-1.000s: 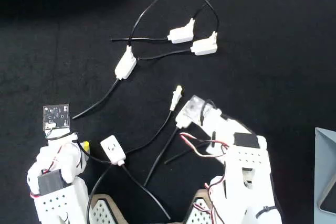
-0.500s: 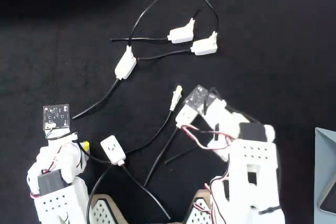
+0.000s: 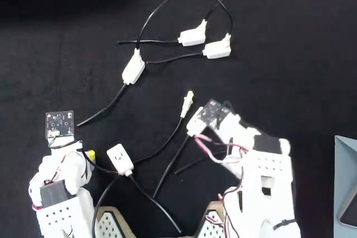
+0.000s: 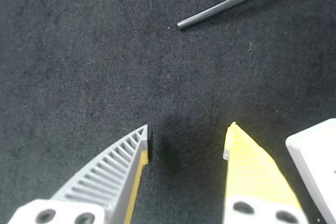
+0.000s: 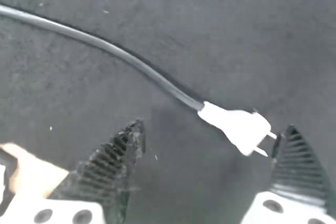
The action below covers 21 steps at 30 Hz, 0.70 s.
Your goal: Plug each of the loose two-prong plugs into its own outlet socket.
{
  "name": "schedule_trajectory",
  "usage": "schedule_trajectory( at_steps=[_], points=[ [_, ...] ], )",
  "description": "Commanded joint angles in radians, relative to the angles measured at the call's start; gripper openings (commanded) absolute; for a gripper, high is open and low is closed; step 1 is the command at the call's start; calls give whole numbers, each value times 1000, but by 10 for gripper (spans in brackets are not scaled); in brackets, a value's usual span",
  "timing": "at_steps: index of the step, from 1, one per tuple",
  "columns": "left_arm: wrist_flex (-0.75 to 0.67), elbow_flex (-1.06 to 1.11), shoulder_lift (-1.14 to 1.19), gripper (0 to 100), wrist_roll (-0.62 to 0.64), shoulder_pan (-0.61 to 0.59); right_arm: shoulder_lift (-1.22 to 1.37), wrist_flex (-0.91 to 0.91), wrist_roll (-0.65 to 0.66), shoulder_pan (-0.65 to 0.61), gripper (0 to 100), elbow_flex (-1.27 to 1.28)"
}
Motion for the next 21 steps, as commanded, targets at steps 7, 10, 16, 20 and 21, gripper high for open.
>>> schedule_trajectory(
  at_steps=[7, 10, 16, 20, 21],
  points=[
    [5, 18, -3, 235, 6, -7, -12, -186, 12, -58, 326, 120],
    [5, 18, -3, 235, 6, -7, -12, -187, 12, -58, 166, 120],
    [5, 18, -3, 235, 6, -7, -16, -189, 12, -57, 27, 114],
    [5, 18, -3, 235, 6, -7, -18, -184, 9, -54, 11, 71],
    [5, 18, -3, 235, 6, -7, -18, -181, 8, -52, 11, 50]
  ],
)
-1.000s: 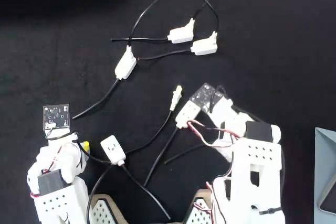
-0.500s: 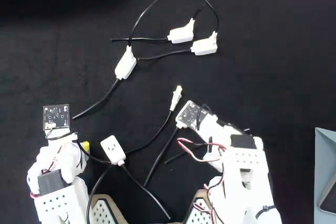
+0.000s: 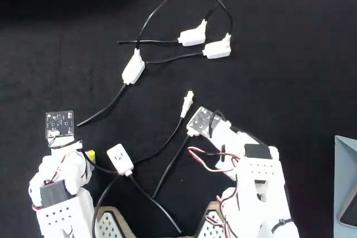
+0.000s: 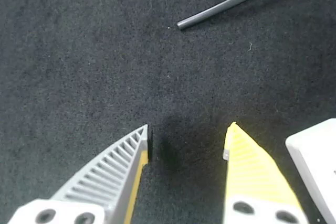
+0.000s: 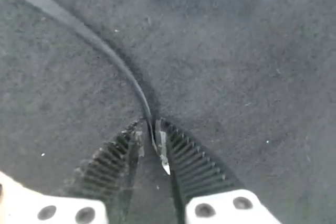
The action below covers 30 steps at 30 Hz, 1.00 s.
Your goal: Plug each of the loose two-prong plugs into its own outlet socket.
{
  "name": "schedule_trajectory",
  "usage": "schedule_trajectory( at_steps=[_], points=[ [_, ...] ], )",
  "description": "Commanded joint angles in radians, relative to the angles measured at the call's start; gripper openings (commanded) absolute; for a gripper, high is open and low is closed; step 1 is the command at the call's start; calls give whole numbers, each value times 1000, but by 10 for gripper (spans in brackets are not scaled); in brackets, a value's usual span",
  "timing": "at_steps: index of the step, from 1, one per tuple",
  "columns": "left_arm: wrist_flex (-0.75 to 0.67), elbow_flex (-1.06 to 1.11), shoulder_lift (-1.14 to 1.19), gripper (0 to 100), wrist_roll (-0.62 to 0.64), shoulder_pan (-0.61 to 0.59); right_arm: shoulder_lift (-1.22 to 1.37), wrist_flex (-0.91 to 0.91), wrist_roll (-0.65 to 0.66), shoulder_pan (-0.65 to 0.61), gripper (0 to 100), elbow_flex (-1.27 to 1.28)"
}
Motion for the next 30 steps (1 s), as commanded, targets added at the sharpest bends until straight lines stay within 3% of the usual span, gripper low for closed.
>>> schedule_trajectory(
  at_steps=[1, 9, 14, 21, 30],
  points=[
    [5, 18, -3, 235, 6, -7, -13, 3, 6, -2, 11, -88],
    [5, 18, -3, 235, 6, -7, -15, 183, -109, 14, 11, -360],
    [5, 18, -3, 235, 6, -7, -10, 190, -193, 8, 11, -484],
    [5, 18, -3, 235, 6, -7, 2, 21, -427, -60, 11, -437],
    [5, 18, -3, 235, 6, -7, 225, -189, -497, -196, 11, -335]
  ],
)
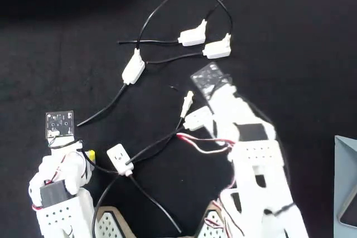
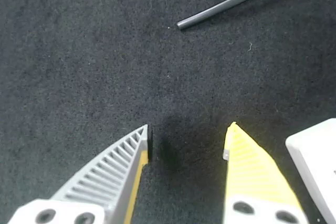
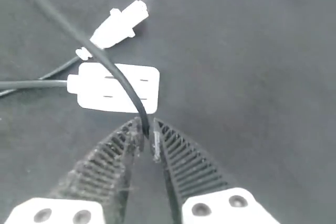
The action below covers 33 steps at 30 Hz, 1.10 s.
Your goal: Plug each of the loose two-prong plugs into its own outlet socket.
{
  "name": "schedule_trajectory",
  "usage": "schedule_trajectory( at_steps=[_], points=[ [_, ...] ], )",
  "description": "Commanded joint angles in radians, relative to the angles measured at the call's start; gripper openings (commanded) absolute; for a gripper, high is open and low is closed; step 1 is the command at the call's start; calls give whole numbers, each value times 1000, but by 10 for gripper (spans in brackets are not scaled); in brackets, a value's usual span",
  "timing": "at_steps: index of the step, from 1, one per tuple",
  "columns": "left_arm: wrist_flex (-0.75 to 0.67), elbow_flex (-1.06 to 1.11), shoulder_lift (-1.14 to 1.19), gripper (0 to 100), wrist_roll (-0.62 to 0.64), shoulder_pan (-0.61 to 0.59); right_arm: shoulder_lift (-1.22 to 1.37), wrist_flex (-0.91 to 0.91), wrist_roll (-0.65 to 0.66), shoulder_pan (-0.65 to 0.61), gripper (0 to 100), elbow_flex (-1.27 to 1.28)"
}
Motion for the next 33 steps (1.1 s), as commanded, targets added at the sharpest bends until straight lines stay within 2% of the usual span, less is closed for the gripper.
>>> schedule_trajectory(
  at_steps=[1, 5, 9, 19, 28, 33],
  points=[
    [5, 18, -3, 235, 6, -7, 102, -55, -51, -37, 11, -41],
    [5, 18, -3, 235, 6, -7, 263, -52, -61, -49, 31, -139],
    [5, 18, -3, 235, 6, -7, 389, -38, -61, -46, 140, -232],
    [5, 18, -3, 235, 6, -7, 394, 411, -51, -57, 156, -555],
    [5, 18, -3, 235, 6, -7, 397, 454, 253, 66, 156, -493],
    [5, 18, -3, 235, 6, -7, 397, 442, 319, 75, 156, -395]
  ],
)
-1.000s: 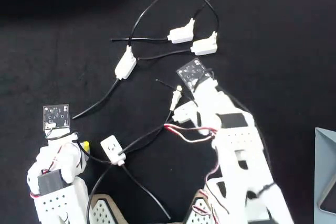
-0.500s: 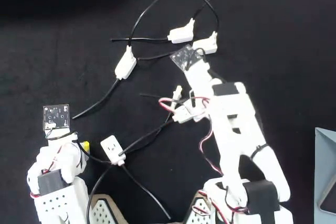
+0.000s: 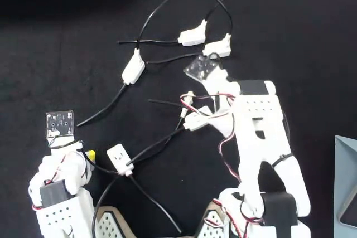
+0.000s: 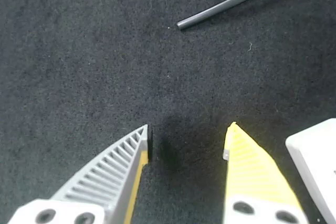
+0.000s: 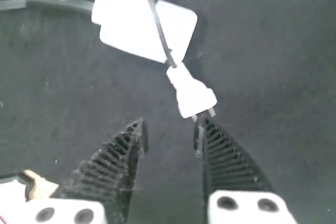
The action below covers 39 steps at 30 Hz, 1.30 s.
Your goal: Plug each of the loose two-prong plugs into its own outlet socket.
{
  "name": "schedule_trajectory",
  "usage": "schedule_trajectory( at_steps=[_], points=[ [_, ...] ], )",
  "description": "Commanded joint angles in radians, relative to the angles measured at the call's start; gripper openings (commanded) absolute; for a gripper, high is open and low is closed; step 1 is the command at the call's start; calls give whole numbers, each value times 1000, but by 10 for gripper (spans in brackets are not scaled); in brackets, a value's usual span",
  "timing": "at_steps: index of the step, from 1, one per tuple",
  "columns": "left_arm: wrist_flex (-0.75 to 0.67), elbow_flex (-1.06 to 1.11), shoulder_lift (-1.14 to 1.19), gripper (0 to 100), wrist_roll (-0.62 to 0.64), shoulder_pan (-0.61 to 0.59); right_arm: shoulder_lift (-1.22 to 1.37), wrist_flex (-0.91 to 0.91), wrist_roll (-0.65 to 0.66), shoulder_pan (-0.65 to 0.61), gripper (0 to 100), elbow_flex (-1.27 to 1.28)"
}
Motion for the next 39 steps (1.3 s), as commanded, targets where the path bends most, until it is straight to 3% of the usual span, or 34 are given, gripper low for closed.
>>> schedule_trajectory(
  at_steps=[1, 7, 18, 33, 39],
  points=[
    [5, 18, -3, 235, 6, -7, -10, -32, 37, 8, 156, 45],
    [5, 18, -3, 235, 6, -7, -10, -236, 40, 8, 156, 188],
    [5, 18, -3, 235, 6, -7, 2, -364, 38, 31, 156, 217],
    [5, 18, -3, 235, 6, -7, 297, -379, 38, 106, 151, 71],
    [5, 18, -3, 235, 6, -7, 314, -377, 38, 107, 25, 19]
  ],
)
